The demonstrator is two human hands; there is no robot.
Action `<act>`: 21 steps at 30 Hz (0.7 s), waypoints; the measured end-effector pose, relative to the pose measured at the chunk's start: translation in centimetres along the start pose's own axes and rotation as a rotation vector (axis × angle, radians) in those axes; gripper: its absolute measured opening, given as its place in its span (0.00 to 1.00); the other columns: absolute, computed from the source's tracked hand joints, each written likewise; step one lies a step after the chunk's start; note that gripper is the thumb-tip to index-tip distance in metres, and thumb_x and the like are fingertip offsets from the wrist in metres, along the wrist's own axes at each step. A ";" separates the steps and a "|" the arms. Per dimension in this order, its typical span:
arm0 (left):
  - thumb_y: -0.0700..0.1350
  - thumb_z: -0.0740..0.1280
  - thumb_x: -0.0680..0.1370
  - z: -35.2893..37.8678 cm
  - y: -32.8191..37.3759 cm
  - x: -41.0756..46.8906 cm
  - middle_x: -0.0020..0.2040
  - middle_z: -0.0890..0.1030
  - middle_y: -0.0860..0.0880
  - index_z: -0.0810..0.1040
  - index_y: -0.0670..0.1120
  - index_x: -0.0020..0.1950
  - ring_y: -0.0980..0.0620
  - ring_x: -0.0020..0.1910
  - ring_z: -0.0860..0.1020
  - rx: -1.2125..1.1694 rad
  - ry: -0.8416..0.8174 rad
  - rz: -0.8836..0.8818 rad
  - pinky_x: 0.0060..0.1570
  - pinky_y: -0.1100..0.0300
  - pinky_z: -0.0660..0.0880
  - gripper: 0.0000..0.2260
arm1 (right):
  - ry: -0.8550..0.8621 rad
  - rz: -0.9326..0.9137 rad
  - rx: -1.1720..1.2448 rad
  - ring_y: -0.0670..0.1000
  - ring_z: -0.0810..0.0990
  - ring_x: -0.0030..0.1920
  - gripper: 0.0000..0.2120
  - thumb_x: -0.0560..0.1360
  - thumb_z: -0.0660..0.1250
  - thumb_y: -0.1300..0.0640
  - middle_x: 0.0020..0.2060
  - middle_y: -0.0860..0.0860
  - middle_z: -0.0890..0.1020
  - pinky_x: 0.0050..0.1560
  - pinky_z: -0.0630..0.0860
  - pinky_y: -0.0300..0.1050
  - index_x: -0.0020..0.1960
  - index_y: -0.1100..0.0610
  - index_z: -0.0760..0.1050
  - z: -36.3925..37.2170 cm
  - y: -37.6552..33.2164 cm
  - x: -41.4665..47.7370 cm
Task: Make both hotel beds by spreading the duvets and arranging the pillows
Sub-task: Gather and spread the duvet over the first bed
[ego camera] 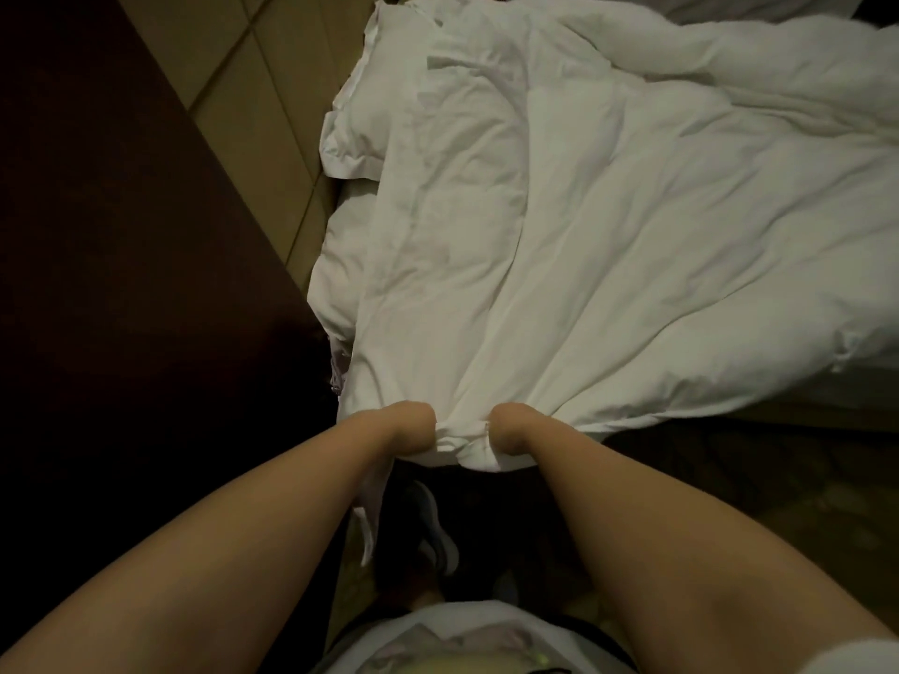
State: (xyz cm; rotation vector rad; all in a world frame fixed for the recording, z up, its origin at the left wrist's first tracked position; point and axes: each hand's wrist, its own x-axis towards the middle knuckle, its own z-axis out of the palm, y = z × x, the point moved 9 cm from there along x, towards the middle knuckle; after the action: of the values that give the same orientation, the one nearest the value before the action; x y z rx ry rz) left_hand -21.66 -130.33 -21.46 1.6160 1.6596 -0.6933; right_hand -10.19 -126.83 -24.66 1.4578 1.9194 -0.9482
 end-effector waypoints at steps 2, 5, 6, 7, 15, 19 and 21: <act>0.40 0.55 0.81 -1.0 0.1 -0.7 0.61 0.76 0.38 0.74 0.35 0.60 0.41 0.60 0.74 0.002 0.069 -0.008 0.56 0.56 0.68 0.14 | 0.097 -0.019 0.056 0.59 0.72 0.66 0.18 0.81 0.54 0.59 0.67 0.60 0.72 0.65 0.66 0.48 0.68 0.62 0.69 -0.9 0.1 -0.9; 0.39 0.56 0.79 -3.5 0.2 -2.1 0.59 0.77 0.41 0.76 0.39 0.58 0.42 0.57 0.75 0.045 0.202 -0.027 0.51 0.56 0.69 0.13 | 0.320 -0.036 0.174 0.59 0.74 0.60 0.16 0.79 0.53 0.62 0.61 0.57 0.76 0.59 0.70 0.48 0.61 0.58 0.74 -3.6 0.1 -2.8; 0.38 0.57 0.78 -4.3 0.3 -2.4 0.58 0.77 0.42 0.77 0.40 0.58 0.42 0.57 0.75 0.068 0.239 -0.031 0.50 0.56 0.69 0.12 | 0.355 -0.037 0.205 0.59 0.75 0.58 0.16 0.78 0.52 0.63 0.59 0.57 0.77 0.57 0.70 0.48 0.60 0.58 0.74 -4.2 0.2 -3.4; 0.38 0.57 0.78 -5.0 0.4 -2.6 0.58 0.77 0.42 0.77 0.40 0.57 0.42 0.56 0.75 0.096 0.265 -0.035 0.50 0.55 0.70 0.12 | 0.380 -0.046 0.224 0.60 0.75 0.57 0.16 0.77 0.52 0.64 0.58 0.57 0.77 0.56 0.71 0.48 0.59 0.57 0.74 -4.8 0.3 -4.1; 0.55 0.61 0.76 -10.6 4.5 -4.5 0.56 0.77 0.45 0.68 0.49 0.66 0.46 0.53 0.75 0.171 0.425 0.085 0.53 0.53 0.72 0.20 | 0.387 -0.136 0.158 0.58 0.75 0.56 0.29 0.72 0.63 0.56 0.55 0.56 0.77 0.56 0.69 0.49 0.70 0.51 0.56 -6.9 1.5 -6.2; 0.59 0.70 0.71 -11.1 4.9 -4.7 0.63 0.71 0.44 0.48 0.53 0.77 0.44 0.60 0.73 0.269 0.383 0.045 0.57 0.53 0.72 0.43 | 0.452 -0.117 -0.043 0.57 0.76 0.58 0.25 0.76 0.64 0.49 0.60 0.54 0.77 0.57 0.70 0.50 0.70 0.51 0.59 -8.7 1.4 -6.5; 0.52 0.67 0.76 -12.7 5.1 -5.6 0.60 0.72 0.44 0.53 0.51 0.75 0.44 0.56 0.75 0.324 0.545 0.042 0.54 0.52 0.75 0.33 | 0.573 -0.123 -0.106 0.57 0.74 0.61 0.17 0.80 0.57 0.53 0.63 0.55 0.75 0.59 0.69 0.50 0.69 0.52 0.65 -11.5 1.2 -7.8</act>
State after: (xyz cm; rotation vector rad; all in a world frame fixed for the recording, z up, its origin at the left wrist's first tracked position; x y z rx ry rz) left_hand -18.28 -123.41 -8.85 2.2112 1.9530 -0.5481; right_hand -7.03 -122.03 -11.95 1.6886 2.4420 -0.4927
